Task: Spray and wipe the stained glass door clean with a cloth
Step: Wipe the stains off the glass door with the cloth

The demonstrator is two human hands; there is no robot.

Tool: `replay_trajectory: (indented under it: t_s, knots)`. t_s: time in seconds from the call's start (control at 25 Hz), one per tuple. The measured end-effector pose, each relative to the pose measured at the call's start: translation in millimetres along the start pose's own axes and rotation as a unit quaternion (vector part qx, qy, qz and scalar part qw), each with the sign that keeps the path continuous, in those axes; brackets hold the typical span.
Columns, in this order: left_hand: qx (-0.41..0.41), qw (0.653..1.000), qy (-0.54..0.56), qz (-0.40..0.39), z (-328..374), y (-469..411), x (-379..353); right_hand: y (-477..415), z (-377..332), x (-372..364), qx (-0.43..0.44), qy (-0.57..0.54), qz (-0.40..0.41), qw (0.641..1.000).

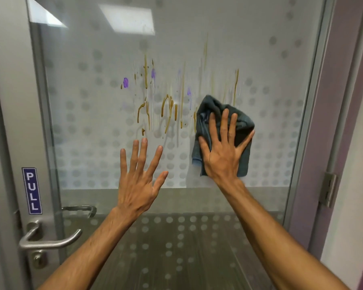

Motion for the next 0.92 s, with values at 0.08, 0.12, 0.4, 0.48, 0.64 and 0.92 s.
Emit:
replay_trajectory:
  t_s: [0.08, 0.12, 0.4, 0.48, 0.64, 0.92]
  knots:
    - [-0.001, 1.0, -0.005, 0.005, -5, -12, 5, -26, -3, 4, -0.02, -0.001, 0.009, 1.0]
    - [-0.001, 1.0, -0.006, 0.004, -8, -18, 7, -31, -6, 5, -0.03, -0.003, 0.017, 0.999]
    - [0.006, 1.0, -0.011, -0.002, -24, -23, 9, 43, -25, -17, -0.009, -0.011, -0.017, 1.0]
    - [0.011, 1.0, -0.018, -0.003, -35, -21, 8, 75, -29, -27, 0.021, -0.019, -0.036, 0.999]
    - [0.02, 1.0, -0.019, 0.001, -62, -22, 12, 97, -38, -36, 0.102, -0.006, -0.07, 0.992]
    - [0.023, 1.0, -0.017, -0.001, -106, -50, 29, 4, -95, -28, 0.061, 0.004, -0.036, 0.998]
Point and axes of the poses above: each hand's wrist, its own y-axis away from the middle knuckle, its own x-axis out of the back of the hand, z = x × y, the point moved 2 cm from there along -y, towards the middle knuckle, and after that the axes turned 13 degrees about -y, right-handed, at the moved point
